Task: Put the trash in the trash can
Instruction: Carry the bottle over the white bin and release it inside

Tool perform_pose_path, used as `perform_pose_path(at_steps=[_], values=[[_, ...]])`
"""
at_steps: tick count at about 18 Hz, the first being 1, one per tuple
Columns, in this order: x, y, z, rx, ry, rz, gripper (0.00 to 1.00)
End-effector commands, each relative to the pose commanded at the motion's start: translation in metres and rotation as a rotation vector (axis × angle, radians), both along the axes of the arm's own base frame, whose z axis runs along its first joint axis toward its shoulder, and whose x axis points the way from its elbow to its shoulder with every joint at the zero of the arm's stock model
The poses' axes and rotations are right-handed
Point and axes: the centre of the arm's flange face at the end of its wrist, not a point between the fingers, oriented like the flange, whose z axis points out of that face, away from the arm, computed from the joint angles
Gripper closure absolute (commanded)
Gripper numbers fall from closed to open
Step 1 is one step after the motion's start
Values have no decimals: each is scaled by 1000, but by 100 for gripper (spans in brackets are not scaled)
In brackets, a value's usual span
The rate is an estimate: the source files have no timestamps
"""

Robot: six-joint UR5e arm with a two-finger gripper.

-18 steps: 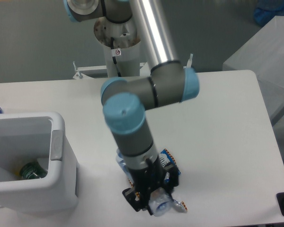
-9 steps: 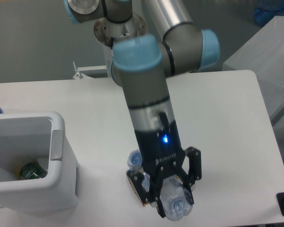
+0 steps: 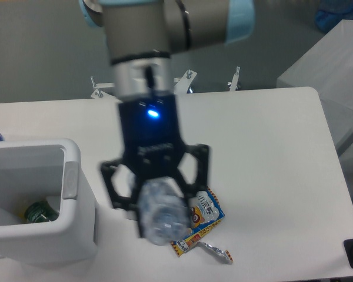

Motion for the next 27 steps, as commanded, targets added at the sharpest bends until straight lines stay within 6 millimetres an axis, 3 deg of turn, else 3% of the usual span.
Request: perform_pose_path(at_steps=[3,5,7,9,16,19,24,27], values=[[53,13,6,-3,19,-86,34],[63,16,7,-1,20,-101,34],[86,25,4,-8,20,-140,34],[115,38,-7,-23,11,-188,34],[161,66,-60,-105,-23,-267,34],[166,66,-75,-132,-31,-275,32],[168,62,-79,-144,-33,-276,2],[166,56,-82,-148,-48,-262,1]])
